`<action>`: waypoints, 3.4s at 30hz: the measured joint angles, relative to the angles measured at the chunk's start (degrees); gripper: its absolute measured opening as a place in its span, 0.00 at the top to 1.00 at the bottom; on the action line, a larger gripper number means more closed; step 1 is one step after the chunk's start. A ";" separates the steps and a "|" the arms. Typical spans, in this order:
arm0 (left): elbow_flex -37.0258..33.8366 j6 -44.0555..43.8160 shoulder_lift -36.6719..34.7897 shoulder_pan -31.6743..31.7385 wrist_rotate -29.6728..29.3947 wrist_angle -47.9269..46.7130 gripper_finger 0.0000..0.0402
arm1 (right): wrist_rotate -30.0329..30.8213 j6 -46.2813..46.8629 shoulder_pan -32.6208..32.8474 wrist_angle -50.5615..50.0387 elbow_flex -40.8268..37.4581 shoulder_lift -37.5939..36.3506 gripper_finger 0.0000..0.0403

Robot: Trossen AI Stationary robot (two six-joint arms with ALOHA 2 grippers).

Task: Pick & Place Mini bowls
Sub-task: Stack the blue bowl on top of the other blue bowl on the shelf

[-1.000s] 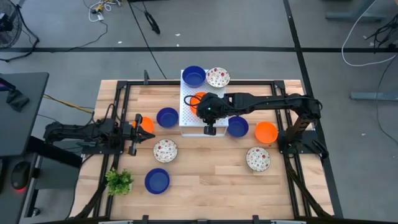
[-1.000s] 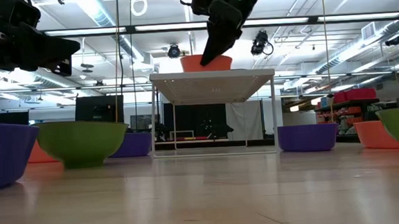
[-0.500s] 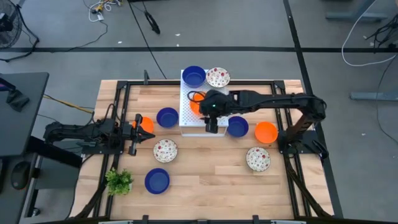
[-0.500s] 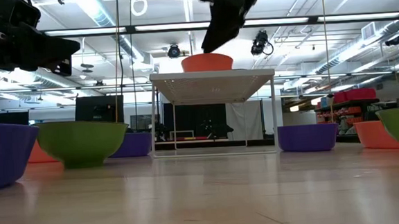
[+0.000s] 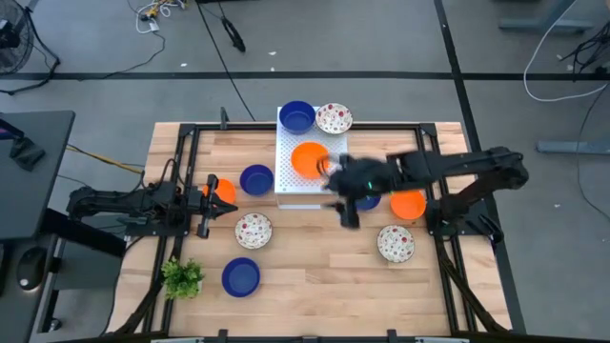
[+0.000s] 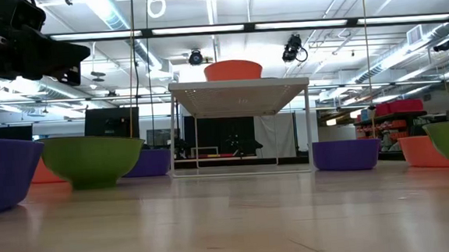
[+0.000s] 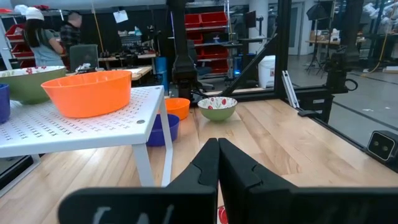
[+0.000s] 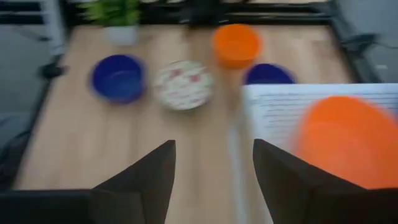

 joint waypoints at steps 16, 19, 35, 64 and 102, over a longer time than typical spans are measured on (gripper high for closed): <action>0.00 0.00 -0.02 0.02 0.01 0.00 0.99 | 10.30 25.88 25.14 -0.69 -19.55 0.07 0.52; 0.00 0.00 0.00 0.00 0.01 0.00 0.99 | 13.38 31.95 25.66 -3.70 -24.35 0.07 0.55; 0.00 0.01 0.00 0.00 0.01 0.00 0.99 | 12.47 17.25 4.14 -3.74 -40.53 0.09 0.61; 0.00 0.00 0.00 0.01 0.01 0.00 0.99 | 8.42 1.11 -3.68 7.06 -47.17 -0.93 0.91; 38.00 -4.98 63.62 -18.30 0.99 18.11 0.70 | -17.95 -20.67 18.24 39.19 -23.14 3.45 0.99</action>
